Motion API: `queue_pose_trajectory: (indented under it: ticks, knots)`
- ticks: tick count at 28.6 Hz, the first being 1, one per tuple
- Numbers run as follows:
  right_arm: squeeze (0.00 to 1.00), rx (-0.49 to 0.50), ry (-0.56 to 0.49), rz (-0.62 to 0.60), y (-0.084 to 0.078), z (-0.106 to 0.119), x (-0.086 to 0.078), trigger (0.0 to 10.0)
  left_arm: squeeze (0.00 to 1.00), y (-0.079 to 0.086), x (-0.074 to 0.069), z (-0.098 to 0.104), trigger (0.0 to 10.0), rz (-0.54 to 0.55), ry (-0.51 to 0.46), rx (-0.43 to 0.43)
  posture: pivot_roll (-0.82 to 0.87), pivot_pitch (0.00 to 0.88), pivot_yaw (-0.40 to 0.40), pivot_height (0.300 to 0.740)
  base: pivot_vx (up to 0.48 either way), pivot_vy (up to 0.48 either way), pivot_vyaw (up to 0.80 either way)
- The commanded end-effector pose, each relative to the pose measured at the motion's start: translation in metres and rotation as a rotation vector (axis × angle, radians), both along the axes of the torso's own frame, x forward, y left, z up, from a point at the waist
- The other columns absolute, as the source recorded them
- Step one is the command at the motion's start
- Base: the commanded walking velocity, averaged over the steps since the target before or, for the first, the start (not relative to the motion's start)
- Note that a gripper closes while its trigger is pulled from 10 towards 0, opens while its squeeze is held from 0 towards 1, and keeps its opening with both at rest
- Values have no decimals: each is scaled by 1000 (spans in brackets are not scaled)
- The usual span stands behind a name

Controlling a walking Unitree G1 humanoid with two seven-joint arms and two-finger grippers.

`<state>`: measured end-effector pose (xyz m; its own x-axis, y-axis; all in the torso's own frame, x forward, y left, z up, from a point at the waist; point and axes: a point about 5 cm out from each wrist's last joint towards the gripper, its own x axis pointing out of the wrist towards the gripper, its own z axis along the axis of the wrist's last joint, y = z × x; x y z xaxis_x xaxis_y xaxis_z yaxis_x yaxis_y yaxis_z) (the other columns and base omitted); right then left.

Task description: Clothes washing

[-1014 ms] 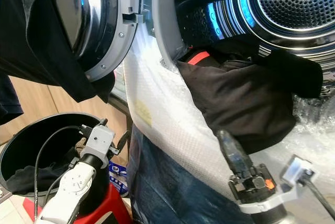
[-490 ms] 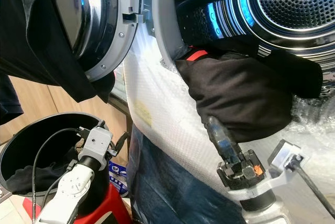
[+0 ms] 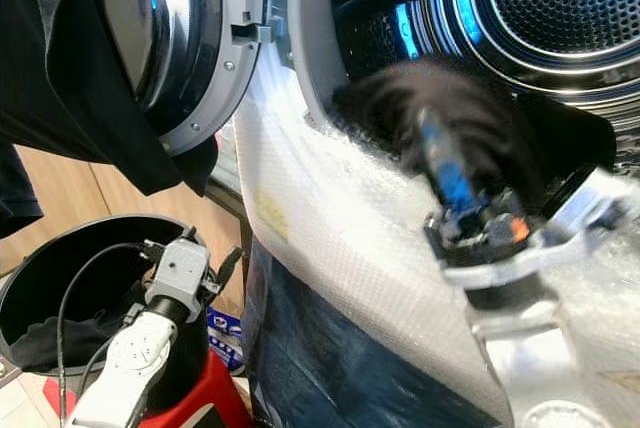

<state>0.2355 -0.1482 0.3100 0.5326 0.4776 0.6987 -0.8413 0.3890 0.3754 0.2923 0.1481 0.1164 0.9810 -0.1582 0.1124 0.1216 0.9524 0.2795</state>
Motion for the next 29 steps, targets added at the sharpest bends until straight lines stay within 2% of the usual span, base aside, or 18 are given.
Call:
queue_pose_trajectory:
  ticks: [1, 2, 4, 5, 7, 8, 11, 12, 17, 18, 20, 21, 22, 24, 25, 27, 28, 29]
  knots:
    - [0, 19, -49, -42, -5, 18, 7, 0, 0, -1, 0, 4, 10000, -7, -22, 7, 10, 0, -105, 740, 0, 0, 0]
    - [0, 8, -52, -86, -6, 29, 19, 0, 0, 0, 1, 5, 10000, -2, -26, 11, 20, 0, -112, 740, 0, 0, 0]
    - [0, 8, -52, -86, -6, 29, 19, 0, 0, 0, 1, 5, 10000, -2, -26, 11, 20, 0, -112, 740, 0, 0, 0]
    - [0, -114, -39, -159, 3, 40, 47, 0, 0, -1, 3, 7, 10000, 11, -35, -11, 22, 0, -118, 740, 0, 0, 0]
    - [0, -176, -29, -187, 7, 41, 59, 0, 0, -1, 4, 8, 10000, 16, -37, -25, 22, 0, -118, 740, 0, 0, 0]
    - [0, -242, 25, -237, 16, 50, 85, 0, 0, -2, 5, 10, 10000, 18, -42, -34, 35, 0, -124, 740, 0, 0, 0]
    - [0, -241, 66, -287, 21, 77, 107, 0, 0, -2, 5, 10, 10000, 21, -43, -31, 30, 0, -121, 740, 0, 0, 0]
    - [0, -241, 66, -287, 21, 77, 107, 0, 0, -2, 5, 10, 10000, 21, -43, -31, 30, 0, -121, 740, 0, 0, 0]
    - [0, -294, 204, -451, 21, 107, 148, 0, 0, -2, 7, 8, 10000, 18, -39, -24, 21, 0, -120, 740, 0, 0, 0]
    - [0, -294, 204, -451, 21, 107, 148, 0, 0, -2, 7, 8, 10000, 18, -39, -24, 21, 0, -120, 740, 0, 0, 0]
    - [0, -345, 319, -609, 13, 111, 169, 0, 0, -5, 9, 9, 10000, 13, -39, -22, 23, 0, -118, 740, 0, 0, 0]
    - [0, -435, 300, -758, 2, 114, 173, 0, 0, -7, 10, 9, 10000, 5, -42, -20, 33, 0, -125, 740, 0, 0, 0]
    - [0, -435, 300, -758, 2, 114, 173, 0, 0, -7, 10, 9, 10000, 5, -42, -20, 33, 0, -125, 740, 0, 0, 0]
    - [0, -483, 328, -925, -19, 115, 175, 0, 0, -7, 11, 10, 10000, 7, -47, -10, 46, 0, -136, 740, 0, 0, 0]
    - [0, -483, 328, -925, -19, 115, 175, 0, 0, -7, 11, 10, 10000, 7, -47, -10, 46, 0, -136, 740, 0, 0, 0]
    - [0, -518, 375, -1139, -48, 119, 172, 0, 0, -4, 12, 12, 10000, 22, -56, -14, 51, 0, -145, 740, 0, 0, 0]
    - [0, -518, 375, -1139, -48, 119, 172, 0, 0, -4, 12, 12, 10000, 22, -56, -14, 51, 0, -145, 740, 0, 0, 0]
    - [0, -577, 350, -1200, -51, 121, 171, 1529, 0, -4, 13, 13, 10000, 21, -57, -12, 48, 0, -145, 740, 0, 0, 0]
